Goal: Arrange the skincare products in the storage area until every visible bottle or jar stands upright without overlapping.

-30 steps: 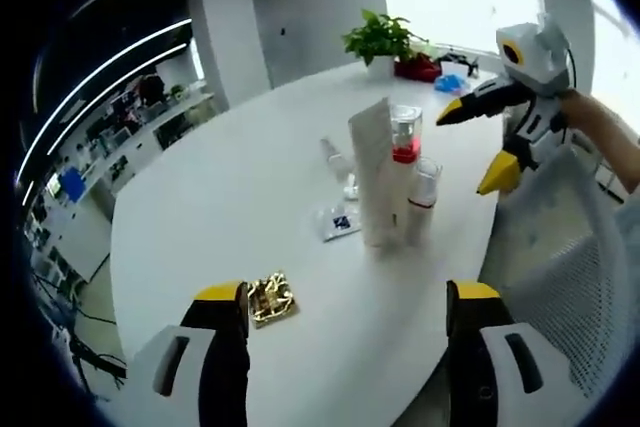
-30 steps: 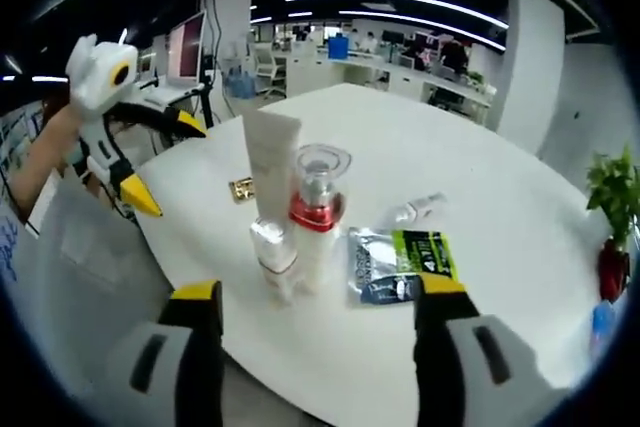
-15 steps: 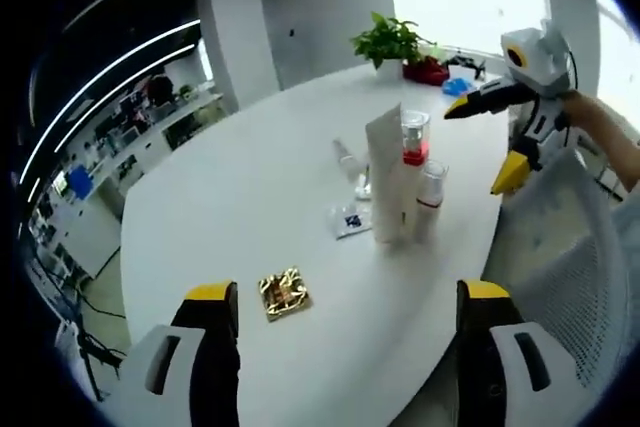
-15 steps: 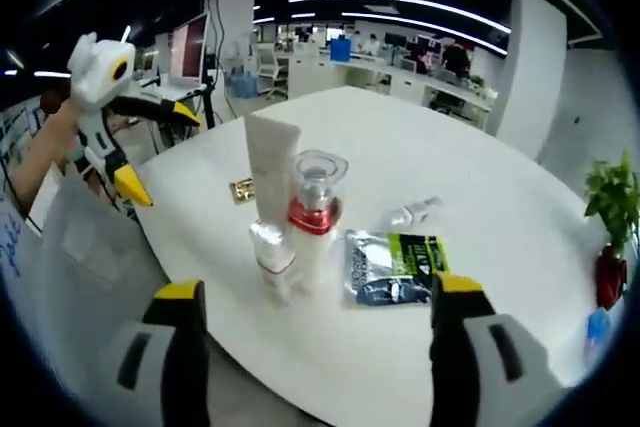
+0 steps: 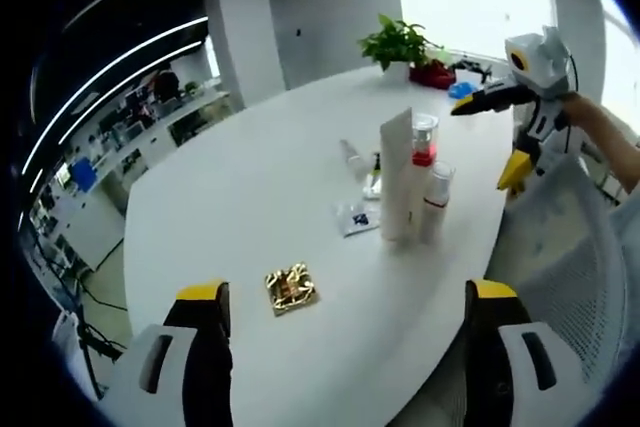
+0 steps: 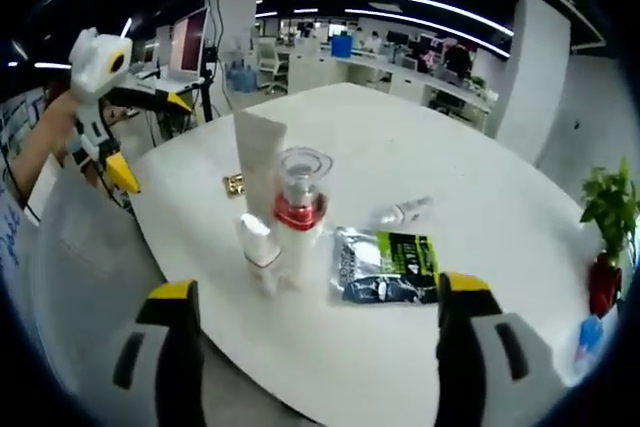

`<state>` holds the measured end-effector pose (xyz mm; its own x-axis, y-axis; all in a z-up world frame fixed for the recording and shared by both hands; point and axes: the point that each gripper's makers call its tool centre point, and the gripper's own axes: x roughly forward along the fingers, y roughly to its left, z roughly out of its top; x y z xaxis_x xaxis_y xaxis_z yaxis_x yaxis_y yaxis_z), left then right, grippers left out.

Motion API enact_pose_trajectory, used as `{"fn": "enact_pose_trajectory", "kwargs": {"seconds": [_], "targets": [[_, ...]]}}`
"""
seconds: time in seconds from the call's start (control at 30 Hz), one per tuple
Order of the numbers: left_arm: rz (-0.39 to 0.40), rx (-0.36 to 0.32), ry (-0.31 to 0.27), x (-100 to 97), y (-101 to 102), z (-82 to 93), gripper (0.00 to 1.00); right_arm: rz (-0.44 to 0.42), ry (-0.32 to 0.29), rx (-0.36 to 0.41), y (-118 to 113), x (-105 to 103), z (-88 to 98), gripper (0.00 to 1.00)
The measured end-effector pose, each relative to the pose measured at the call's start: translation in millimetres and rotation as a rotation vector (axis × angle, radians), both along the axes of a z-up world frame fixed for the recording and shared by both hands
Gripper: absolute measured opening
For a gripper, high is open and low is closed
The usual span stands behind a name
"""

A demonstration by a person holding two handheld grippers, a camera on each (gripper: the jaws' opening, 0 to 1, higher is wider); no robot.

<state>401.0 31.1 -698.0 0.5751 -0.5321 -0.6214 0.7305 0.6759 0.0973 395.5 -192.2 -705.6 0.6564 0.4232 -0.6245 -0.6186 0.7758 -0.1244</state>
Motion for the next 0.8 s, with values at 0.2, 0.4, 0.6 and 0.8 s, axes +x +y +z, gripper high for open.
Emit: {"fn": "enact_pose_trajectory", "kwargs": {"seconds": [0.2, 0.4, 0.6, 0.8], "targets": [[0.002, 0.0, -0.002, 1.9, 1, 2.1, 0.97, 0.0, 0.002, -0.008, -5, 3, 1.2, 1.0], [0.003, -0.009, -0.002, 2.1, 1, 1.8, 0.97, 0.024, 0.01, -0.026, -11, 7, -0.2, 1.0], [0.0, 0.003, 0.008, -0.1, 1, 0.0, 0.97, 0.047, 0.007, -0.058, -20, 15, -2.6, 1.0], [0.007, 0.002, 0.005, 0.9, 2, 0.8, 0.97, 0.075, 0.019, -0.106, -29, 24, -11.7, 1.0]]}}
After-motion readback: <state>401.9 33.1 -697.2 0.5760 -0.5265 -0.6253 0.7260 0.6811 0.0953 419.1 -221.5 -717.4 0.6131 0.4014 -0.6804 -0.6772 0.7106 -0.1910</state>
